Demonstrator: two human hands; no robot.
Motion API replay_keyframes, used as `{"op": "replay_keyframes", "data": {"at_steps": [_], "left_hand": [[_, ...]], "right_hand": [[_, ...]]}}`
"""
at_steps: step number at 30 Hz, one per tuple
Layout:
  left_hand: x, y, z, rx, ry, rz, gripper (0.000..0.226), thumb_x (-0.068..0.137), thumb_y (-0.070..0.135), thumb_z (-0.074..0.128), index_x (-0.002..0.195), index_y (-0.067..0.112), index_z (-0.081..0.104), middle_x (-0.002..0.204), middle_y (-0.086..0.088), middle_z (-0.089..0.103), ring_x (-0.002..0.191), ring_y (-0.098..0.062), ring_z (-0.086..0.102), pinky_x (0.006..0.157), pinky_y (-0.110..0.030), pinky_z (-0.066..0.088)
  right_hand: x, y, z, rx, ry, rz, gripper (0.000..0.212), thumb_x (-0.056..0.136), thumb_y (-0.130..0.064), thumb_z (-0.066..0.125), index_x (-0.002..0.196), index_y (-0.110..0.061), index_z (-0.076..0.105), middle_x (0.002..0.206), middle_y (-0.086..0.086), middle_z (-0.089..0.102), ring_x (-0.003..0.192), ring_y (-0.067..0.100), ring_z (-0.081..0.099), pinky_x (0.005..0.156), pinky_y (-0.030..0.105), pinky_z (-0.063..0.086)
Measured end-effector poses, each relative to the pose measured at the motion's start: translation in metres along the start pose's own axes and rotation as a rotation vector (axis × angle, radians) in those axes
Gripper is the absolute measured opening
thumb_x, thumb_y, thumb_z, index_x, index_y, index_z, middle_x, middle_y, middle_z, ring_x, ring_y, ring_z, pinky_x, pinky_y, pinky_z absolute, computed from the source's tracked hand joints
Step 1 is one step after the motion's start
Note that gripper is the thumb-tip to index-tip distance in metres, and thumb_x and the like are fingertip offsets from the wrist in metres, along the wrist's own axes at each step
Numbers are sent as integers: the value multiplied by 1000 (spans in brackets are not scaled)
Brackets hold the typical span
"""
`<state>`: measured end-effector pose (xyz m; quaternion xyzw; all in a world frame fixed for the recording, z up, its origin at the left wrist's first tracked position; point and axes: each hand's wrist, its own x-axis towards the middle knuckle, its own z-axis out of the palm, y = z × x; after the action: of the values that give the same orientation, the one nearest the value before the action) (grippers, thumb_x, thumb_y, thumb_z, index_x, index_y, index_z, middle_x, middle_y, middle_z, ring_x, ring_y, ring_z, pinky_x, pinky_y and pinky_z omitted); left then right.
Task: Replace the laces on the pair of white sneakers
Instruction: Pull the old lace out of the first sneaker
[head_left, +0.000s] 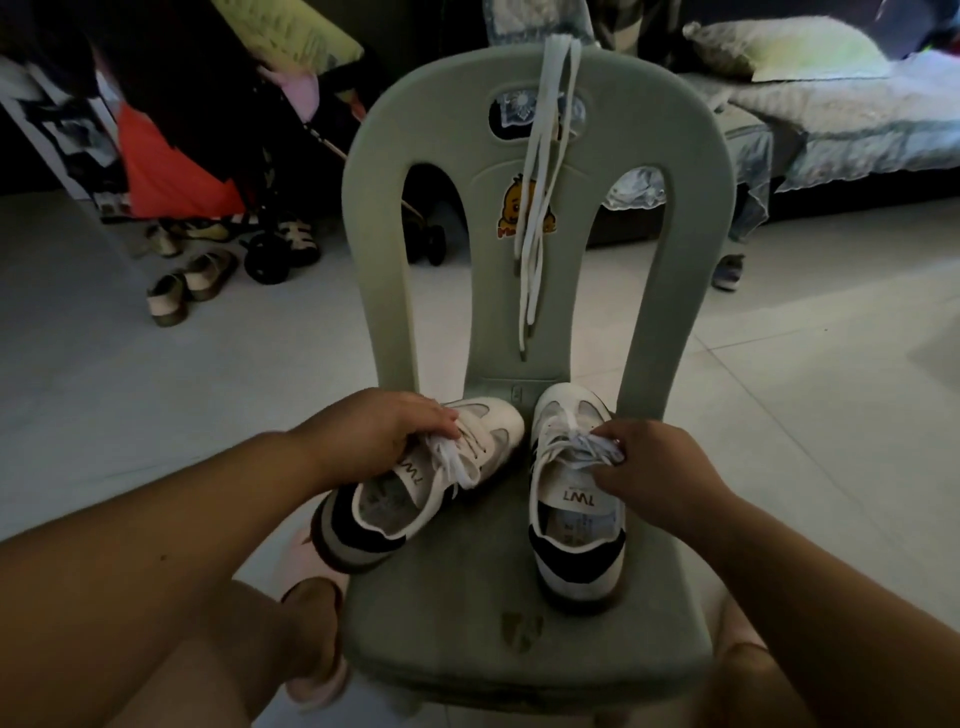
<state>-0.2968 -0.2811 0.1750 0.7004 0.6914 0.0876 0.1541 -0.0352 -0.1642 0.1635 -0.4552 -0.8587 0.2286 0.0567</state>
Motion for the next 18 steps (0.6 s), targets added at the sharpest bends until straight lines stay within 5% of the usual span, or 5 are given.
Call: {"op": "replay_keyframes", "data": {"at_steps": [5, 9, 13, 18], "left_hand": [[21, -3, -15, 165, -168, -55, 42, 92, 13, 53, 125, 38, 58, 142, 8, 48, 129, -13, 44, 107, -23, 29], [24, 11, -17, 159, -211, -162, 50, 86, 6, 53, 128, 33, 56, 132, 5, 55, 116, -15, 50, 96, -26, 40], [20, 53, -13, 45, -94, -156, 54, 86, 6, 51, 131, 35, 51, 141, 8, 45, 125, -12, 43, 99, -23, 33], [38, 111, 9, -122, 21, -3, 51, 89, 23, 57, 138, 34, 45, 136, 6, 52, 118, -11, 49, 88, -17, 32]], "right_hand": [[-2, 0, -1, 23, -3, 21, 22, 82, -21, 66, 105, -23, 68, 83, -8, 61, 72, 8, 55, 52, 12, 36], [-1, 0, -1, 17, -15, 21, 29, 82, -22, 67, 111, -23, 68, 93, -4, 68, 78, 11, 60, 59, 15, 42], [0, 0, -3, 159, -83, 85, 27, 83, -32, 71, 108, -24, 67, 88, -9, 64, 74, 3, 57, 57, 15, 41], [4, 6, -8, 255, -40, 137, 17, 85, -36, 68, 90, -21, 73, 78, -4, 69, 74, 12, 62, 61, 23, 48]]}}
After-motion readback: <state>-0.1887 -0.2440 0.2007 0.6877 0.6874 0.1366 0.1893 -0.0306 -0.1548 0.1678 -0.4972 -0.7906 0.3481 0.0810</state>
